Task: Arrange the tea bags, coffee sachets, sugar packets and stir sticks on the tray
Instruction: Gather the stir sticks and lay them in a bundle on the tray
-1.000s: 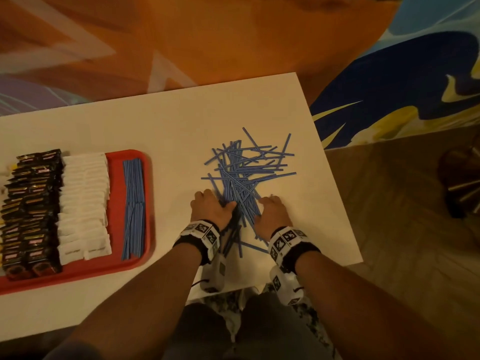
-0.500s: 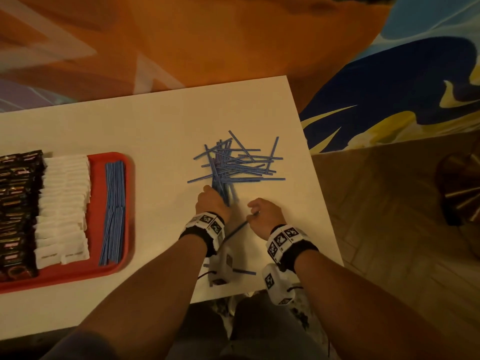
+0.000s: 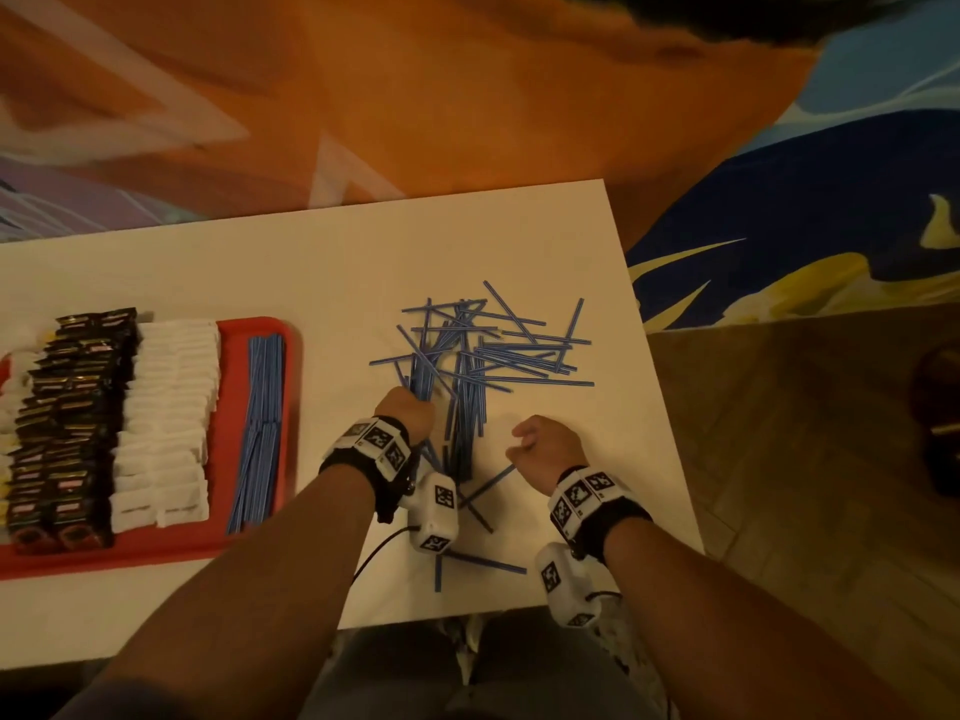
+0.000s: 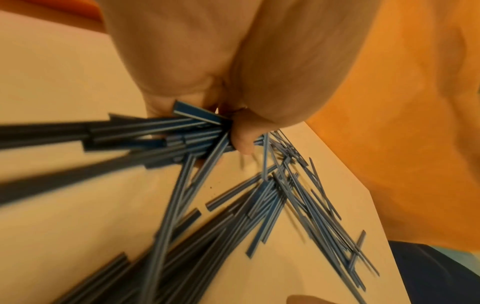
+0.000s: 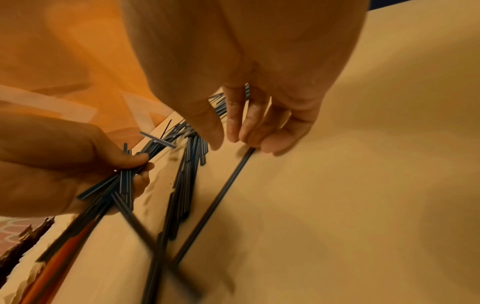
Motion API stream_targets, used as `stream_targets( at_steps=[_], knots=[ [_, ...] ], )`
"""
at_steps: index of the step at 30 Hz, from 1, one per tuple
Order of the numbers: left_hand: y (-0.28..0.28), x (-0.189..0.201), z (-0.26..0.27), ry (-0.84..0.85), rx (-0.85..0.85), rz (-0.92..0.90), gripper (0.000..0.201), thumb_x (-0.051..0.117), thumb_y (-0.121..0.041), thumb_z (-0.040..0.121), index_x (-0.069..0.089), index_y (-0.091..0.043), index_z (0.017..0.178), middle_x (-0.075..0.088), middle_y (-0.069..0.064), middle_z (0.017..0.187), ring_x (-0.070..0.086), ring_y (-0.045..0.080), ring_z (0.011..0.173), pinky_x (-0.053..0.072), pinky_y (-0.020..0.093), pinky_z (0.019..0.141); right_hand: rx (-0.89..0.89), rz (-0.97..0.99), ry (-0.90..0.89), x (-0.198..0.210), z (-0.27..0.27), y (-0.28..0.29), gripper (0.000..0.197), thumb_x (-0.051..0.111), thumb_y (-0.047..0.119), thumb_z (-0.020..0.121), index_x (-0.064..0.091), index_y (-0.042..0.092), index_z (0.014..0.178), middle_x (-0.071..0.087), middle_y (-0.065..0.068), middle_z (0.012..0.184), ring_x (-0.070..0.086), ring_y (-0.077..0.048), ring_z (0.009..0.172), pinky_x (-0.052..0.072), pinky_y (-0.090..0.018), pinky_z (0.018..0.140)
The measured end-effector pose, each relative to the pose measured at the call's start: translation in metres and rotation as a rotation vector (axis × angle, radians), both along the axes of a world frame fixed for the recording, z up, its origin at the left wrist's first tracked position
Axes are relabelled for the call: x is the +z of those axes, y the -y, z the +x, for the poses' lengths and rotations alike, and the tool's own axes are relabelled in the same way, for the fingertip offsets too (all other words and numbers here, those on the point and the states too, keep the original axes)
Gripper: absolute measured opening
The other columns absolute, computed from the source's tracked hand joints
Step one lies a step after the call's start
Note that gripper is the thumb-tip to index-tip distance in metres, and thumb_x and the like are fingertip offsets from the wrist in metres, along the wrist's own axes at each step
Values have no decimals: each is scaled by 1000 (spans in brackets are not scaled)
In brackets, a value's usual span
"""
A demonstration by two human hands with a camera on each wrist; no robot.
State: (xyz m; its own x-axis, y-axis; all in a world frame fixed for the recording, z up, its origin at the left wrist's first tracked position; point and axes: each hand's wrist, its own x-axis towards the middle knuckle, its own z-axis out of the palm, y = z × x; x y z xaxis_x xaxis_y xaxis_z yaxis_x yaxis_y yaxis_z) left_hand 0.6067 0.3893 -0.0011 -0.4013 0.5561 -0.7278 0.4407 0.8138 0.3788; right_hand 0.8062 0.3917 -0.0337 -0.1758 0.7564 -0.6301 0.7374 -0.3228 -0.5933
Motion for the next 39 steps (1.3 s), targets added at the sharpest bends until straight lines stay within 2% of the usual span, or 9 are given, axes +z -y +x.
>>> stream_targets(
  at_steps=[3,6,8,11,17,20,25,35,39],
  knots=[
    [5,-3,-9,6,54,6,35,53,-24,102,51,-8,71,54,9,69,50,21,59,40,31,64,6,0,9,1,-1,1,27,70,19,86,64,16,112,63,-3,113,59,-15,102,38,-17,81],
    [11,-4,-14,55,114,16,37,51,-25,103,53,-7,71,53,8,68,50,21,59,41,32,63,9,3,22,0,-3,2,26,71,19,85,64,18,110,61,-4,118,59,-16,106,38,-18,83],
    [14,-6,-17,121,194,33,30,51,-23,104,56,-1,84,56,11,71,56,25,62,48,34,59,5,4,28,-1,-5,2,26,71,19,84,63,18,109,61,-4,119,58,-16,107,39,-19,83],
    [20,-11,-20,217,339,91,20,49,-20,104,53,-1,104,58,14,76,64,31,72,59,43,69,7,4,43,-1,-6,0,26,72,20,84,63,19,109,60,-4,118,57,-15,101,38,-19,81],
    [31,-17,-28,258,451,131,23,43,-22,104,52,-5,117,45,7,76,43,19,57,41,30,49,10,8,75,-2,-8,-1,23,72,22,84,62,22,104,62,-4,117,52,-10,91,37,-19,78],
    [35,-19,-35,270,483,118,23,48,-27,102,56,-7,111,42,4,71,34,16,50,30,25,44,26,6,98,-1,-9,-1,21,72,23,84,60,23,102,62,-3,117,52,-10,91,36,-18,78],
    [43,-19,-44,262,412,129,42,48,-49,100,53,-12,82,40,1,60,32,18,45,30,23,45,27,-3,125,1,-10,-1,23,72,23,84,60,22,104,62,-3,115,52,-11,92,36,-19,78],
    [55,-2,-62,311,305,157,38,42,-43,104,46,-15,79,39,-1,61,30,14,46,27,23,43,-36,53,124,23,-42,-16,19,69,21,87,64,17,105,63,-1,113,53,-12,90,39,-20,76],
    [59,8,-69,361,303,193,36,43,-40,105,47,-15,80,40,-1,61,31,12,44,27,21,42,-4,108,70,43,-68,-24,16,63,25,91,65,16,104,61,5,102,59,-14,98,43,-22,82]
  ],
)
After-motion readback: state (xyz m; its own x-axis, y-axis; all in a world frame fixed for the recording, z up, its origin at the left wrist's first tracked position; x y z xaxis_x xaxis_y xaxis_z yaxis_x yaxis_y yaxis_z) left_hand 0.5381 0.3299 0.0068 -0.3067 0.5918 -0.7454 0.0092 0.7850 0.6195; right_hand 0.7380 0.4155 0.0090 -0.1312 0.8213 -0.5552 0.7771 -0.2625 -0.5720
